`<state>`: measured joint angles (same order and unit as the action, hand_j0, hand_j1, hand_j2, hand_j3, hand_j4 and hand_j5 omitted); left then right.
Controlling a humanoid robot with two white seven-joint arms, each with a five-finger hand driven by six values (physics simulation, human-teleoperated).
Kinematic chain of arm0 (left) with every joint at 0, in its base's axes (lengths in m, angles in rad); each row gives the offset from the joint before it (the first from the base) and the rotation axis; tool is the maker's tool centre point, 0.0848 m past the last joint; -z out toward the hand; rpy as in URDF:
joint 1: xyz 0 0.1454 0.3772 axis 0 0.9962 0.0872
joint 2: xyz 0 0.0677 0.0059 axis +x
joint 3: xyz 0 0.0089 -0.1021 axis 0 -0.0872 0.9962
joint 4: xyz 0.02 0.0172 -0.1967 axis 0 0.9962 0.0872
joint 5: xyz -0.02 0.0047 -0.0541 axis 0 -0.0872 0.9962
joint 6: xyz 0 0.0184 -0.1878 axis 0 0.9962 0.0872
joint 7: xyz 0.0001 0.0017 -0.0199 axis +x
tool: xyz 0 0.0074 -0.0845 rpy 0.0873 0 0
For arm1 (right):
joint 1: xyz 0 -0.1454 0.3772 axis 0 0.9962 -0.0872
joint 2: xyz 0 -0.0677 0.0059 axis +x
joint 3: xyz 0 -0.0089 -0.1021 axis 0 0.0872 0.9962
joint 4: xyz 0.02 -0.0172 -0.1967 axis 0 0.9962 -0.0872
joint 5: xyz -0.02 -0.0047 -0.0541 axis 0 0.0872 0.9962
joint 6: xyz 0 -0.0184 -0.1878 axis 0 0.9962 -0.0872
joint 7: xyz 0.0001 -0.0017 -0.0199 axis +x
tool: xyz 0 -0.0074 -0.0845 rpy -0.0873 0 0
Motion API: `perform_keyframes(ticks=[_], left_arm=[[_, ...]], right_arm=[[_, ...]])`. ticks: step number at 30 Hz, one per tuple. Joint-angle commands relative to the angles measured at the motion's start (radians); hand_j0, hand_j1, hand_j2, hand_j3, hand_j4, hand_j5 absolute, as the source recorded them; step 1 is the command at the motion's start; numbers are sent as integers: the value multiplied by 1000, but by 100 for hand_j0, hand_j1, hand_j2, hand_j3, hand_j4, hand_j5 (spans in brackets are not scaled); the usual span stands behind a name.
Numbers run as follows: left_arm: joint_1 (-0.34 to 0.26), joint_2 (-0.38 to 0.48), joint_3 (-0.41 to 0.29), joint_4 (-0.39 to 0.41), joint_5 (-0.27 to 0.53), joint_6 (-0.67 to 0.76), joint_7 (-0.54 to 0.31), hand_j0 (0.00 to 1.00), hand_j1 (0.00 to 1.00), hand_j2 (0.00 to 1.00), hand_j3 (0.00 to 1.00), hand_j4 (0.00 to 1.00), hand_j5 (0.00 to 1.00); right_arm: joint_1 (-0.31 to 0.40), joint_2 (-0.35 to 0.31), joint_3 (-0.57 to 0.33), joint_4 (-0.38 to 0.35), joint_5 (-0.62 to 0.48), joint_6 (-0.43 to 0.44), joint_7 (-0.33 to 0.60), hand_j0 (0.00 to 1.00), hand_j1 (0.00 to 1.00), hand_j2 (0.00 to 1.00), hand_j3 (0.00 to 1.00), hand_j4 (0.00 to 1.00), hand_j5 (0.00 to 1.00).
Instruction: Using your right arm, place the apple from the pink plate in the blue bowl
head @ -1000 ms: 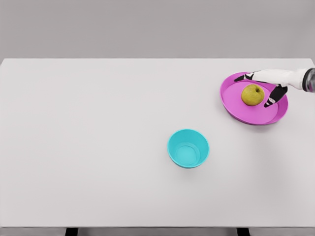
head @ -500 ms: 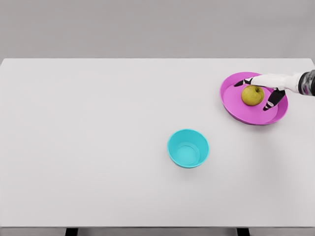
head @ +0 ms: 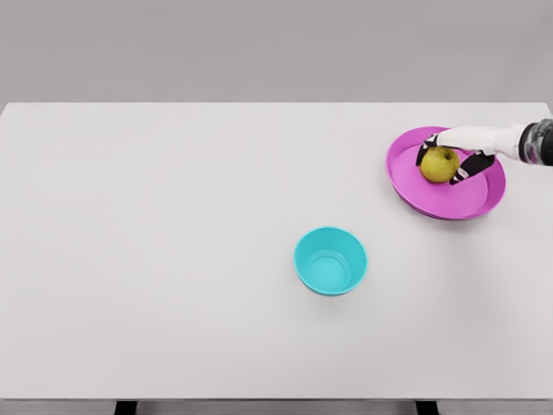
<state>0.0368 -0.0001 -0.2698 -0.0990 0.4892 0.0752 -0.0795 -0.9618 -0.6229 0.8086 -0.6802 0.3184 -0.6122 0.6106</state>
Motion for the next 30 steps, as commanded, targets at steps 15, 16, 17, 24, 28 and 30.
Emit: perform_keyframes(ticks=[15,16,17,24,28,30], left_arm=[[-2,0,0,1,0,0,0,100,100,100,100,100,100],[-2,0,0,1,0,0,0,100,100,100,100,100,100],[0,0,0,1,0,0,0,100,100,100,100,100,100],[0,0,0,1,0,0,0,100,100,100,100,100,100],[0,0,0,1,0,0,0,100,100,100,100,100,100],[-2,0,-2,-1,0,0,0,100,100,100,100,100,100]], right_arm=[[126,-293,-82,-645,-168,1,0,40,40,40,40,40,40],[136,-325,-80,-728,-186,1,0,40,40,40,40,40,40],[140,-345,-77,-806,-191,1,0,40,40,40,40,40,40],[167,-342,-20,-1003,-202,1,0,40,40,40,40,40,40],[167,-330,15,-1015,-202,1,0,40,40,40,40,40,40],[167,-313,37,-1015,-202,1,0,40,40,40,40,40,40]])
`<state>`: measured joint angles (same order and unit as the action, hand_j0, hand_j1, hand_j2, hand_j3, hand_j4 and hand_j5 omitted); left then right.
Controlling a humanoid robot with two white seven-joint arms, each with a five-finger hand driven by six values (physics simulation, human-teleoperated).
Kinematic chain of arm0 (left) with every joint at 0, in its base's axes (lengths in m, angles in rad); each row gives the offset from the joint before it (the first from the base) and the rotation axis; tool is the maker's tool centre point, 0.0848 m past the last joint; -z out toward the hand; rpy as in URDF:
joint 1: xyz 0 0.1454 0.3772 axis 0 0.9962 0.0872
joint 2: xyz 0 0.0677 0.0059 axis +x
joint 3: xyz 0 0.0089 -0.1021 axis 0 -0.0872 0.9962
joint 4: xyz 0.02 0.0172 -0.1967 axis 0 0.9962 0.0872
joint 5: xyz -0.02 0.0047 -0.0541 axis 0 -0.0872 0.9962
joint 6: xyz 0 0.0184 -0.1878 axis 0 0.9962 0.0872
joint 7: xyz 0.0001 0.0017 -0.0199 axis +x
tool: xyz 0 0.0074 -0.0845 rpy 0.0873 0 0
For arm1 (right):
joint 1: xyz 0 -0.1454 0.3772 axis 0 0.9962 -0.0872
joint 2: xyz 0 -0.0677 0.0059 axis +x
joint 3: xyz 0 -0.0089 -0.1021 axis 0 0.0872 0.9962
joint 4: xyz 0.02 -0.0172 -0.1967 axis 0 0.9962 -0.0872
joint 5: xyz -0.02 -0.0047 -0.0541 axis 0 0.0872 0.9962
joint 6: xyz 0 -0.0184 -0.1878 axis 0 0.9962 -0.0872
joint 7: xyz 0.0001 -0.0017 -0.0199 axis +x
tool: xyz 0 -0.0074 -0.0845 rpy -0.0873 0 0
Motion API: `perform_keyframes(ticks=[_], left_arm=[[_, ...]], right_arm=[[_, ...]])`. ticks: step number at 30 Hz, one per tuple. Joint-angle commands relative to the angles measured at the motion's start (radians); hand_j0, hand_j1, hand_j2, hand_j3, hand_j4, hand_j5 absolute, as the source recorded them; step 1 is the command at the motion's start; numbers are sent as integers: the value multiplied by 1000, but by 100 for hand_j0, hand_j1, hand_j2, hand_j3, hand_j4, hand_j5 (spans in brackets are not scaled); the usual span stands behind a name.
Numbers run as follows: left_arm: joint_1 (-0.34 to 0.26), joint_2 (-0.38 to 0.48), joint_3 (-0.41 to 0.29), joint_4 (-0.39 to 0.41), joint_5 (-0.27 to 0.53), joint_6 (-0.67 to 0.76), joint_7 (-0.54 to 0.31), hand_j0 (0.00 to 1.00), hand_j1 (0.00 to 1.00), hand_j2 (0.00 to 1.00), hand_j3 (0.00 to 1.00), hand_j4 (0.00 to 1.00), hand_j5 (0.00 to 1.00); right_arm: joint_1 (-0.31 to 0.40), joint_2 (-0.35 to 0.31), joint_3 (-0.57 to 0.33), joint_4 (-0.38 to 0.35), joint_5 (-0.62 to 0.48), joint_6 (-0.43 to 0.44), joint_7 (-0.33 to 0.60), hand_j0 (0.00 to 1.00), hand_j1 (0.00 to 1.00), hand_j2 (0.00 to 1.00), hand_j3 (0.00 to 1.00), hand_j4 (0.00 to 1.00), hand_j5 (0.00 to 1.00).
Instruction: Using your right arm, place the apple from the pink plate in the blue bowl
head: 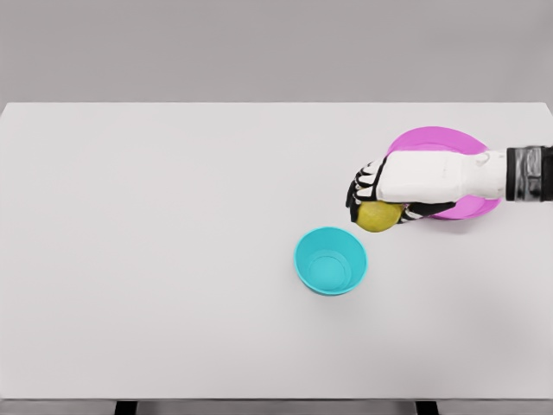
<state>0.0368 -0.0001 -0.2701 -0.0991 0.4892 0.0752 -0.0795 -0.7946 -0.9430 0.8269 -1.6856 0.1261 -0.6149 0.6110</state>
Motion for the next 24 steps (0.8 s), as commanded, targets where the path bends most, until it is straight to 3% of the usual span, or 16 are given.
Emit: perform_keyframes(ticks=[1,4,13,15,17,18,24], left_arm=[[0,0,0,1,0,0,0,100,100,100,100,100,100],[-2,0,0,-1,0,0,0,100,100,100,100,100,100],[-2,0,0,1,0,0,0,100,100,100,100,100,100],[-2,0,0,-1,0,0,0,100,100,100,100,100,100],[-2,0,0,1,0,0,0,100,100,100,100,100,100],[-2,0,0,1,0,0,0,100,100,100,100,100,100],[-2,0,0,1,0,0,0,100,100,100,100,100,100]], right_arm=[[0,42,32,-9,-10,4,0,41,41,41,41,41,41],[0,93,52,-9,-10,4,0,40,40,40,40,40,40],[3,69,64,-13,-10,4,0,44,44,44,44,44,44],[2,69,72,-13,-8,4,0,50,50,50,50,50,50],[2,64,72,-14,-8,4,0,66,66,66,66,66,66],[2,62,72,-14,-8,4,0,81,81,81,81,81,81],[-3,43,70,-17,-8,4,0,92,92,92,92,92,92]])
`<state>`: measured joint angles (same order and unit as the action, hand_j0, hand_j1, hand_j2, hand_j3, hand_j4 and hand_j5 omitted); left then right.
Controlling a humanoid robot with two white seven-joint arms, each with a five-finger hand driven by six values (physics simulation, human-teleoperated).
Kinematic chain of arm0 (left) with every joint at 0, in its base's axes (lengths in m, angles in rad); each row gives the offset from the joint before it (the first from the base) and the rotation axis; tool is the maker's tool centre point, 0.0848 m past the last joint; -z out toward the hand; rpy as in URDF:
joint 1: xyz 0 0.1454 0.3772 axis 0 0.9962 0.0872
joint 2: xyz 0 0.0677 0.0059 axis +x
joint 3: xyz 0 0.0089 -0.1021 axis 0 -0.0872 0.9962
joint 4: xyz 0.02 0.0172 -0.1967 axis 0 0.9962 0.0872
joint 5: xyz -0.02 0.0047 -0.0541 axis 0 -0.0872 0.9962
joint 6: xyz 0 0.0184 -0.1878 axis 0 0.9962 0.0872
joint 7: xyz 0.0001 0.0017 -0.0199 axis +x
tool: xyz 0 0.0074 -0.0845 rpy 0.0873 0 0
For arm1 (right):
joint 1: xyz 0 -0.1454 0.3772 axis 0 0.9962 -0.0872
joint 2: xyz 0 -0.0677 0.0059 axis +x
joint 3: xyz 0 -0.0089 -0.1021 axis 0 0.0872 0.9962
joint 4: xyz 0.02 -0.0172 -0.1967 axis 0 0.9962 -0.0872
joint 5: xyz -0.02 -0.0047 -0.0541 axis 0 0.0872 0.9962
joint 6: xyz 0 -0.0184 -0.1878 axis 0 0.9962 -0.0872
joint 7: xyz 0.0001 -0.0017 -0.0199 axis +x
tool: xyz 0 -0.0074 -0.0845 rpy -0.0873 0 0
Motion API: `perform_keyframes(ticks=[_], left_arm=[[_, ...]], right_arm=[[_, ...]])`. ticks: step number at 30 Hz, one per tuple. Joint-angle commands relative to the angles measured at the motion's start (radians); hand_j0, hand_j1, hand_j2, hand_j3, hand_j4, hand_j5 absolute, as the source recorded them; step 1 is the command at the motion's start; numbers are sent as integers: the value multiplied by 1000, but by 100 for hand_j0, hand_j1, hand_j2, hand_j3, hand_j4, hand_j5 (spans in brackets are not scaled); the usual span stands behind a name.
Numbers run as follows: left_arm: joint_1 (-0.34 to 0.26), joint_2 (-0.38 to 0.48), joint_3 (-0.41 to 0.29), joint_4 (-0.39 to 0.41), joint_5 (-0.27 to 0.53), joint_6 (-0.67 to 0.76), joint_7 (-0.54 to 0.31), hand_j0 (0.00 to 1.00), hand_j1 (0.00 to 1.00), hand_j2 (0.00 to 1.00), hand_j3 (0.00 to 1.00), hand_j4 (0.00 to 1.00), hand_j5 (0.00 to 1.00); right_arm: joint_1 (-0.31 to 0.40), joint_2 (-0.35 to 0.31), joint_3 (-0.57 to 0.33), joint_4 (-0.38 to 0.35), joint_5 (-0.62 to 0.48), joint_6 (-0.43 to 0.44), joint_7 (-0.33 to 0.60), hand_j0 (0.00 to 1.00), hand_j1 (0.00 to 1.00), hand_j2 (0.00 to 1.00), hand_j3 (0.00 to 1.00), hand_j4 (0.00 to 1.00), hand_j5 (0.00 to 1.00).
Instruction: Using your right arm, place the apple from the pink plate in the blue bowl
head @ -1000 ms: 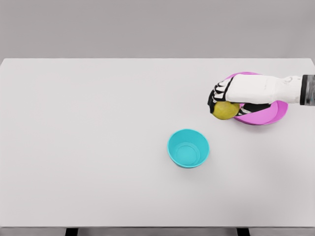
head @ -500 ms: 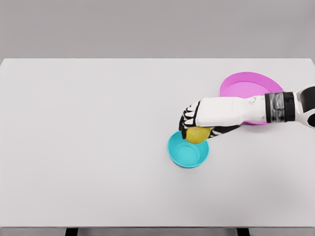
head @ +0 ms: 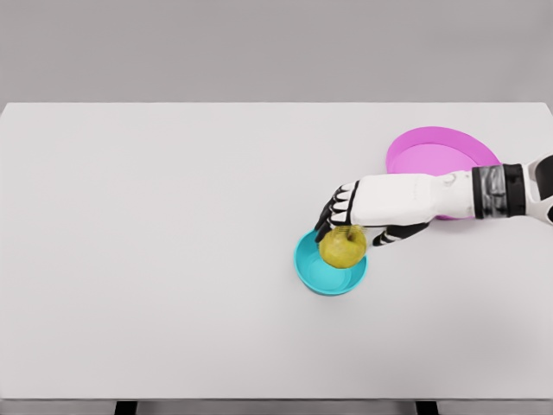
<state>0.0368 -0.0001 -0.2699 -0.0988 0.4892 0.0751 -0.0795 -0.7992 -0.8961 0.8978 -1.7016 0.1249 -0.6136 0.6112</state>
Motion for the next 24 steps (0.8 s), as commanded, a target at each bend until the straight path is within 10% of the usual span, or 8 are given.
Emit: perform_keyframes(ticks=[1,7,14,24], left_arm=[[0,0,0,1,0,0,0,100,100,100,100,100,100],[0,0,0,1,0,0,0,100,100,100,100,100,100],[0,0,0,1,0,0,0,100,100,100,100,100,100],[-2,0,-2,-4,0,0,0,100,100,100,100,100,100]], right_arm=[[0,-7,-2,-1,-5,3,0,93,93,93,93,93,93],[-2,-37,-19,-1,-7,3,0,98,98,98,98,98,98],[161,-277,-281,0,-99,3,0,100,100,100,100,100,100],[156,-210,-266,-3,-99,3,0,100,100,100,100,100,100]])
